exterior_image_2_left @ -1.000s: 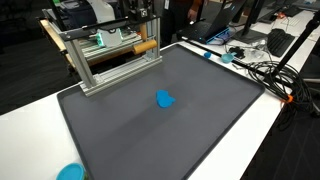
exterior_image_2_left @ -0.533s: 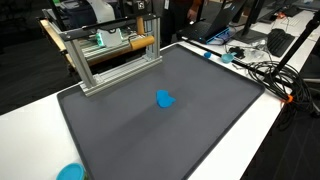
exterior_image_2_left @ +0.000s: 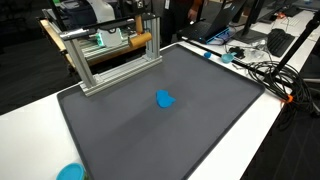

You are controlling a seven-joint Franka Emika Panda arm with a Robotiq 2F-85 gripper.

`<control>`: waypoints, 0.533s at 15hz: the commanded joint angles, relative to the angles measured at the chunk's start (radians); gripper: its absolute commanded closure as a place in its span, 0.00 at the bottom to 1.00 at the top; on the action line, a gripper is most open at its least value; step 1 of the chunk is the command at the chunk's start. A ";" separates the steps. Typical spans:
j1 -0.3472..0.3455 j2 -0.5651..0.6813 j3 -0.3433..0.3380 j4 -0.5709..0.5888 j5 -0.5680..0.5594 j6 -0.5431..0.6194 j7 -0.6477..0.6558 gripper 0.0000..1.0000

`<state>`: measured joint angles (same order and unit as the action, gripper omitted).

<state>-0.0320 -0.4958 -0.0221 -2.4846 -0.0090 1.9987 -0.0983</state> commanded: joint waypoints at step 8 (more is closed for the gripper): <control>0.023 -0.091 -0.010 -0.041 0.032 -0.115 0.020 0.78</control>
<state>-0.0144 -0.5421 -0.0223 -2.5041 0.0026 1.9191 -0.0919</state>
